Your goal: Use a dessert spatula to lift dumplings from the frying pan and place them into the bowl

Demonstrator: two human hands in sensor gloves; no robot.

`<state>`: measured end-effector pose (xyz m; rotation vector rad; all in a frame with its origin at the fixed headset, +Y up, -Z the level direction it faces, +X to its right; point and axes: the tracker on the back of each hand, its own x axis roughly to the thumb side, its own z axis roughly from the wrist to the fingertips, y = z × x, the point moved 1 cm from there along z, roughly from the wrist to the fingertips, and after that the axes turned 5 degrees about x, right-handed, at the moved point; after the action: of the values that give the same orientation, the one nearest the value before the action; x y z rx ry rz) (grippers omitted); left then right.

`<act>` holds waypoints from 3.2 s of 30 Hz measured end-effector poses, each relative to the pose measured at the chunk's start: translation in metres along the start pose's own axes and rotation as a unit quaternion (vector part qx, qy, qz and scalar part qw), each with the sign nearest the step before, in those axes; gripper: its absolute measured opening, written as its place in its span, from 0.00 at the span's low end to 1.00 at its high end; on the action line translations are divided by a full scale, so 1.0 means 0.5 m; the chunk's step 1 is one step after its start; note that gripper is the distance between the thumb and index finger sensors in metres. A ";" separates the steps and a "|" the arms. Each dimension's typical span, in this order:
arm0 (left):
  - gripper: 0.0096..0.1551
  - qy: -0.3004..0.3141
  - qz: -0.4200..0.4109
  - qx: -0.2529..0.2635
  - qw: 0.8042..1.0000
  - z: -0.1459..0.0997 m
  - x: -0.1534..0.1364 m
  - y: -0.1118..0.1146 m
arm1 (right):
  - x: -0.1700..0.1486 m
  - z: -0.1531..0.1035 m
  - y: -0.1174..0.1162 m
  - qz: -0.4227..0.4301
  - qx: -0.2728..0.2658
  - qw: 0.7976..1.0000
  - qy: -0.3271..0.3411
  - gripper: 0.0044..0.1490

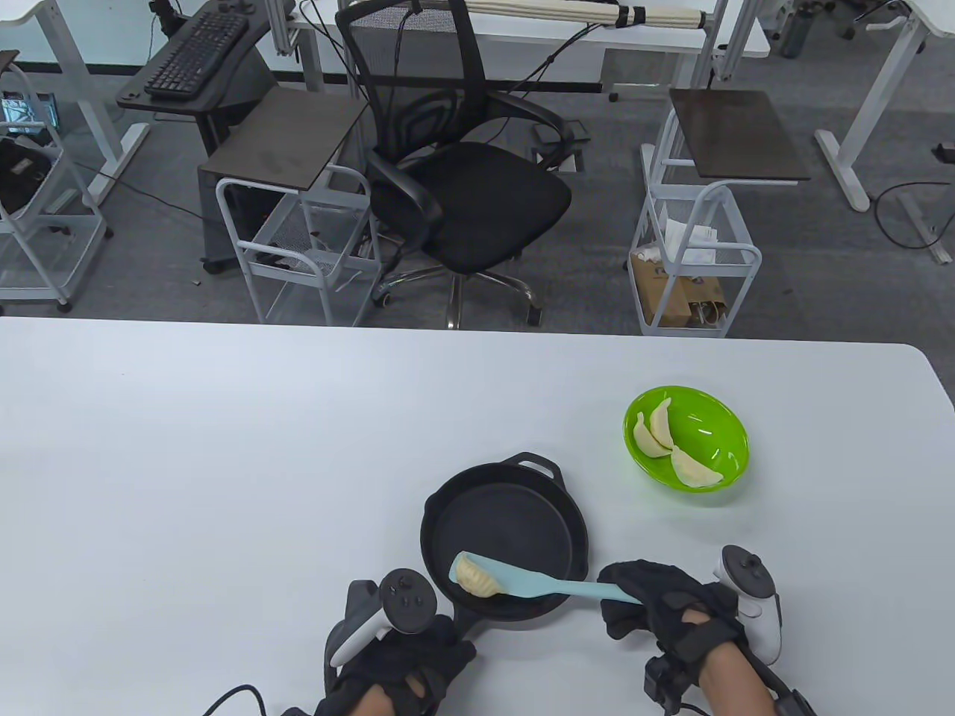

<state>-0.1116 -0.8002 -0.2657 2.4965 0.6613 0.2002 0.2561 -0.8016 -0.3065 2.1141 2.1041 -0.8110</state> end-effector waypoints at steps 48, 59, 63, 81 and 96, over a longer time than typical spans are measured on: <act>0.38 -0.002 0.004 0.003 1.000 -0.001 0.002 0.001 | -0.011 -0.078 0.156 0.252 -0.271 0.920 0.130 0.31; 0.38 -0.002 0.005 0.003 1.000 -0.001 0.002 0.002 | -0.021 -0.085 0.166 0.273 -0.297 0.906 0.127 0.33; 0.38 -0.002 0.004 0.003 1.000 -0.001 0.002 0.002 | -0.020 -0.086 0.165 0.273 -0.295 0.907 0.127 0.34; 0.38 -0.003 0.005 0.003 1.000 -0.001 0.002 0.002 | -0.012 -0.082 0.159 0.269 -0.261 0.917 0.132 0.39; 0.38 -0.002 0.005 0.003 1.000 -0.001 0.002 0.001 | 0.024 -0.100 0.161 0.136 -0.325 0.923 0.156 0.38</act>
<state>-0.1106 -0.7999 -0.2648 2.5055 0.6498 0.1958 0.3475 -0.7772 -0.2942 2.1425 1.7694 0.2521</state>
